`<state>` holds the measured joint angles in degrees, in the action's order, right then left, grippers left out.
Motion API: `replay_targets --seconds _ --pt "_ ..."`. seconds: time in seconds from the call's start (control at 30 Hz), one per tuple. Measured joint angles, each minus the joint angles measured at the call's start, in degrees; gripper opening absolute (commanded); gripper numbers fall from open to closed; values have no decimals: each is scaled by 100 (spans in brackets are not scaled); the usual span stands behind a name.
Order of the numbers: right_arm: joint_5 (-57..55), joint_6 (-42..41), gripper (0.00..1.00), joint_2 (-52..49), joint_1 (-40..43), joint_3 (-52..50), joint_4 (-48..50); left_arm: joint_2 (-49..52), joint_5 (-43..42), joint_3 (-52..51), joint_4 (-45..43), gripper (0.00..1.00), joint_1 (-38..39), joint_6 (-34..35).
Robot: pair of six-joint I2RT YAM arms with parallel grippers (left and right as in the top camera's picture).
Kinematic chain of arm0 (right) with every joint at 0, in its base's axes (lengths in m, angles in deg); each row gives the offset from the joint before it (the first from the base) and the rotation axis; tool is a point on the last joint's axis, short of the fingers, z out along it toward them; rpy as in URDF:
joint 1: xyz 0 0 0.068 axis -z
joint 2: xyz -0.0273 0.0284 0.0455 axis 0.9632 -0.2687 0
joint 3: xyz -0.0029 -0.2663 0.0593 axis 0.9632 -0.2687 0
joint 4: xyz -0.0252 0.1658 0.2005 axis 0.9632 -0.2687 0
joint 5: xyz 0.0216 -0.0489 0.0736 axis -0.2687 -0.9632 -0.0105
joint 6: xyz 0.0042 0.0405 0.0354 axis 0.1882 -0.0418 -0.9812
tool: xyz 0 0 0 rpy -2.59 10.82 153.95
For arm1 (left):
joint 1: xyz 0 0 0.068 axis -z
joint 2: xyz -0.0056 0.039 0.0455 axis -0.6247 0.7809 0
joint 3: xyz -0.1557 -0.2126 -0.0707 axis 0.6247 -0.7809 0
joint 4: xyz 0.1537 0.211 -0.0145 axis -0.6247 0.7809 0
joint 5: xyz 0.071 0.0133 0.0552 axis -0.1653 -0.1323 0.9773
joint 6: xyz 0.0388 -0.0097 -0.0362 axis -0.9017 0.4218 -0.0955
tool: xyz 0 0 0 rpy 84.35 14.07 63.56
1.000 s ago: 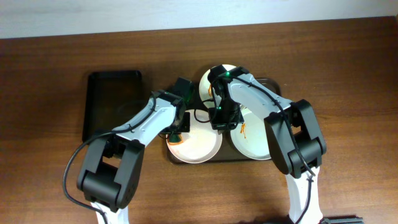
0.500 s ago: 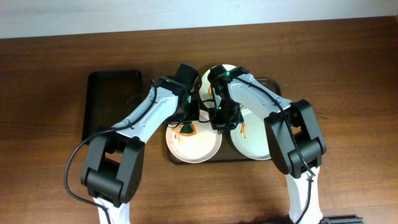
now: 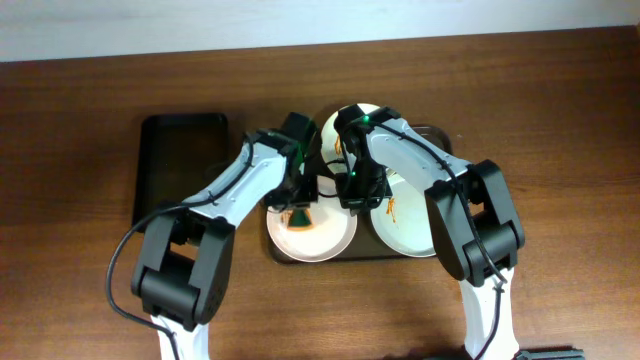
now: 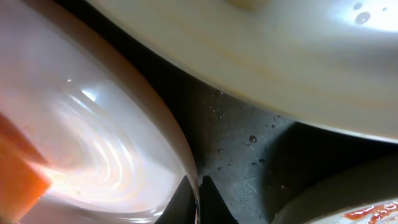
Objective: Clean dirty plates on tray and stack at the side
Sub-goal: 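Scrub the plate surface with the sponge while the right gripper holds it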
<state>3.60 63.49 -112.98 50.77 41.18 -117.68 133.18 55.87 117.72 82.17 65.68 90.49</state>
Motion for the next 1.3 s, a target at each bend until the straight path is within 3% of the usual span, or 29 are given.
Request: replay_targets --seconds 0.2,0.4,0.73,0.8,0.93,1.07,1.2,1.3 --pt "0 2 4 0 0 -2 0 -2 0 498 203 32 0 -111" --pt "0 2 5 0 0 -2 0 -2 0 498 326 30 0 -114" --pt "0 0 5 0 0 -2 4 -2 55 245 -369 35 0 -133" --pt "0 -2 5 0 0 -2 4 -2 92 116 -490 31 0 -133" --pt "0 2 5 0 0 -2 4 -2 114 -52 -592 0 0 -170" --pt "-2 2 5 0 0 -2 4 -2 28 -59 -590 0 0 -195" --pt "0 -2 5 0 0 -2 4 -2 -879 -59 -492 0 -9 -195" --pt "0 0 5 0 0 -2 4 -2 -933 -59 -181 0 -11 -192"
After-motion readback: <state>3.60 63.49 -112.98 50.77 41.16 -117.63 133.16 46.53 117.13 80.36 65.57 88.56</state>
